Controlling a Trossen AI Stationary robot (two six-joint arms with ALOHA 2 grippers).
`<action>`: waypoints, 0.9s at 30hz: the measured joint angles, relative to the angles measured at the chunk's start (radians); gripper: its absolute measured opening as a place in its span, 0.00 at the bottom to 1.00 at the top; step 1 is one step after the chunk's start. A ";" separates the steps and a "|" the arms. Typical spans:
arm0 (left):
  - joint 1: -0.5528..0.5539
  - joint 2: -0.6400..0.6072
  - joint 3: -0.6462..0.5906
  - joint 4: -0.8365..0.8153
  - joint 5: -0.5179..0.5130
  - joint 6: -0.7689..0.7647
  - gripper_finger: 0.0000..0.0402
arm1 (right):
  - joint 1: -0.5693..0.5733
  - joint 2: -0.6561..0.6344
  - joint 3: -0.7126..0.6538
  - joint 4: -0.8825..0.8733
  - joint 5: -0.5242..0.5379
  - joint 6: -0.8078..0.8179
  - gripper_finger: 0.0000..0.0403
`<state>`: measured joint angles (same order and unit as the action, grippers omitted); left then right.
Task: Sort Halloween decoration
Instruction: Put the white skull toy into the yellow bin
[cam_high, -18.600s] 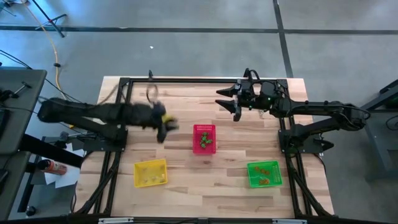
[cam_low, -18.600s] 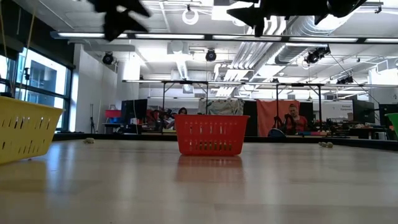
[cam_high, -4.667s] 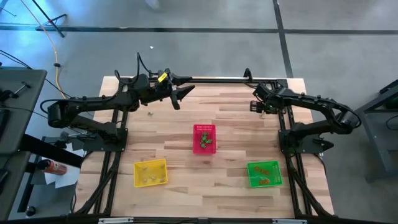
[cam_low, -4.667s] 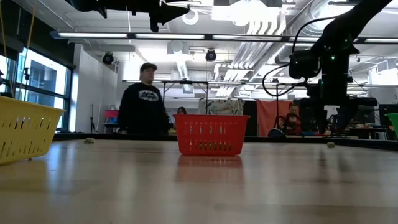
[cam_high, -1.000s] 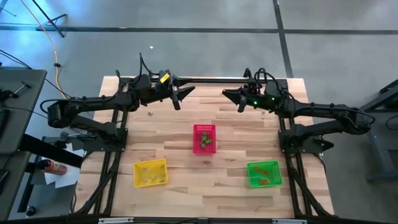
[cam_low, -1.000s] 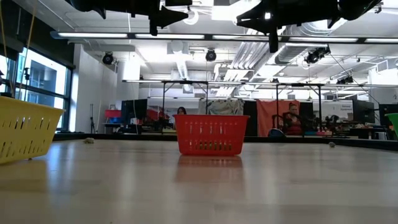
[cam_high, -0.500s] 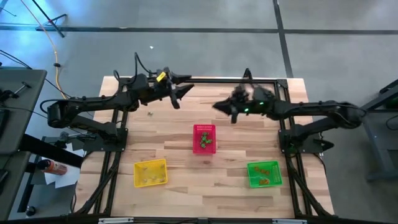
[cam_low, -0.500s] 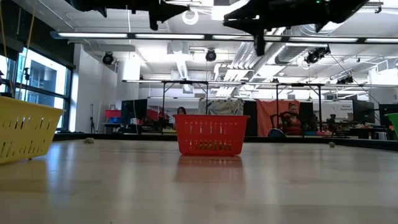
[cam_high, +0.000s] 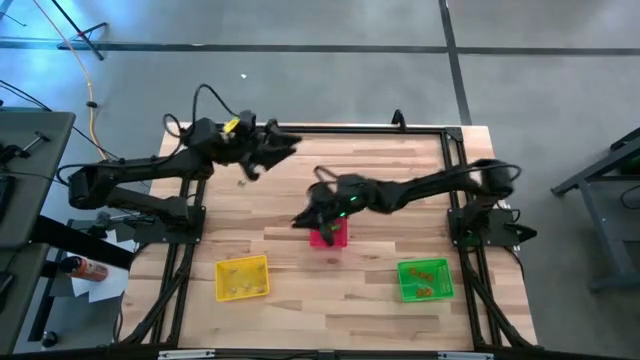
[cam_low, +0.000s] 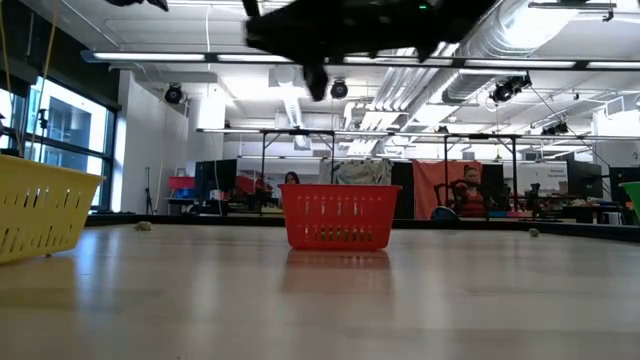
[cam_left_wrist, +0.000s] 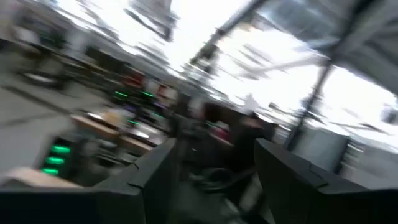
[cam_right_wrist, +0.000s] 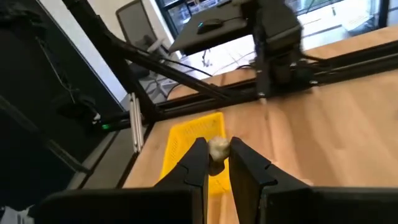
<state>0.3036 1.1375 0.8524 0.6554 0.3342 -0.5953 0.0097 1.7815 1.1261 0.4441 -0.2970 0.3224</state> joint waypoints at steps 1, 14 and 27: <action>-0.012 -0.018 0.000 -0.011 0.032 -0.003 0.50 | 0.012 0.037 0.036 0.002 0.006 0.010 0.08; -0.179 -0.321 0.000 -0.409 -0.092 0.221 0.50 | 0.128 0.487 0.564 -0.122 0.062 0.035 0.08; -0.224 -0.366 0.000 -0.450 -0.122 0.249 0.50 | 0.140 0.728 0.845 -0.288 0.059 0.035 0.08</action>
<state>0.0792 0.7719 0.8520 0.2050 0.2123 -0.3458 0.1496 2.5096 1.9707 0.1564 -0.2383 0.3573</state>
